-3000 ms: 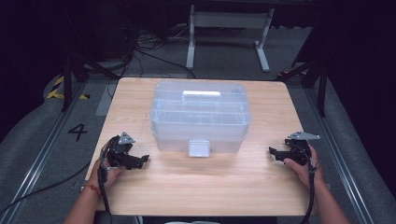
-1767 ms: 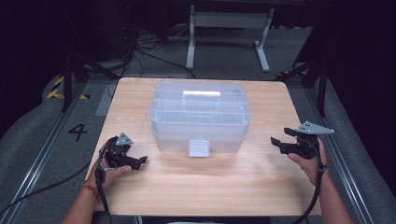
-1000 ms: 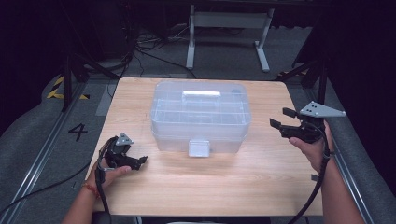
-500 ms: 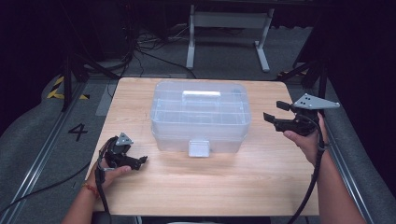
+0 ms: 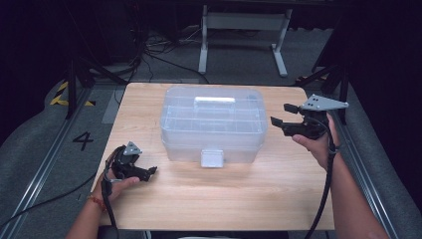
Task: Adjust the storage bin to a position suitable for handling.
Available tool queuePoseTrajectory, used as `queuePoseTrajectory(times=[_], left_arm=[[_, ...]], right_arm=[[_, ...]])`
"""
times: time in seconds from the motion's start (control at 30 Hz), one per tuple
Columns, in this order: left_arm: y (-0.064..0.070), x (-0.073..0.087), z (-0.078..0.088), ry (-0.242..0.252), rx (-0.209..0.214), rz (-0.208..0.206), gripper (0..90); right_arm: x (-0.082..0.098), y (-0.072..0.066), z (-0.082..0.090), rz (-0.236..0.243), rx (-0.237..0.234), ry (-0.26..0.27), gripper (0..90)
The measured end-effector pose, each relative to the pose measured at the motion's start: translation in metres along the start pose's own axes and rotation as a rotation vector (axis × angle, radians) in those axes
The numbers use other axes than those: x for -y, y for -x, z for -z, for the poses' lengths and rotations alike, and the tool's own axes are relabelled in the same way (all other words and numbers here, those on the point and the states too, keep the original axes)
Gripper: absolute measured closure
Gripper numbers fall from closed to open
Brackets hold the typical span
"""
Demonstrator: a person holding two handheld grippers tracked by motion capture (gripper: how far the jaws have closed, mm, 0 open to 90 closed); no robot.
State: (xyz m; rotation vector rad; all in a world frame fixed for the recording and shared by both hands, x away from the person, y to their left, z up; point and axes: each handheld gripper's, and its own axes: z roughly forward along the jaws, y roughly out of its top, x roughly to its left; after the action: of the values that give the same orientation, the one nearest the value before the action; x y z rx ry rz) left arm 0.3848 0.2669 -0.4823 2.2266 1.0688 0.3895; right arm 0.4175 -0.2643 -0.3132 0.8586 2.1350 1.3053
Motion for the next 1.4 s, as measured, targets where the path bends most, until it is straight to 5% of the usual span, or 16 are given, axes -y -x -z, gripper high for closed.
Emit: queuePoseTrajectory(times=[1.4], left_arm=[[0.000,0.000,0.000,0.000,0.000,0.000,0.1]], right_arm=[[-0.047,-0.031,-0.070,0.088,-0.094,-0.057,34.3]])
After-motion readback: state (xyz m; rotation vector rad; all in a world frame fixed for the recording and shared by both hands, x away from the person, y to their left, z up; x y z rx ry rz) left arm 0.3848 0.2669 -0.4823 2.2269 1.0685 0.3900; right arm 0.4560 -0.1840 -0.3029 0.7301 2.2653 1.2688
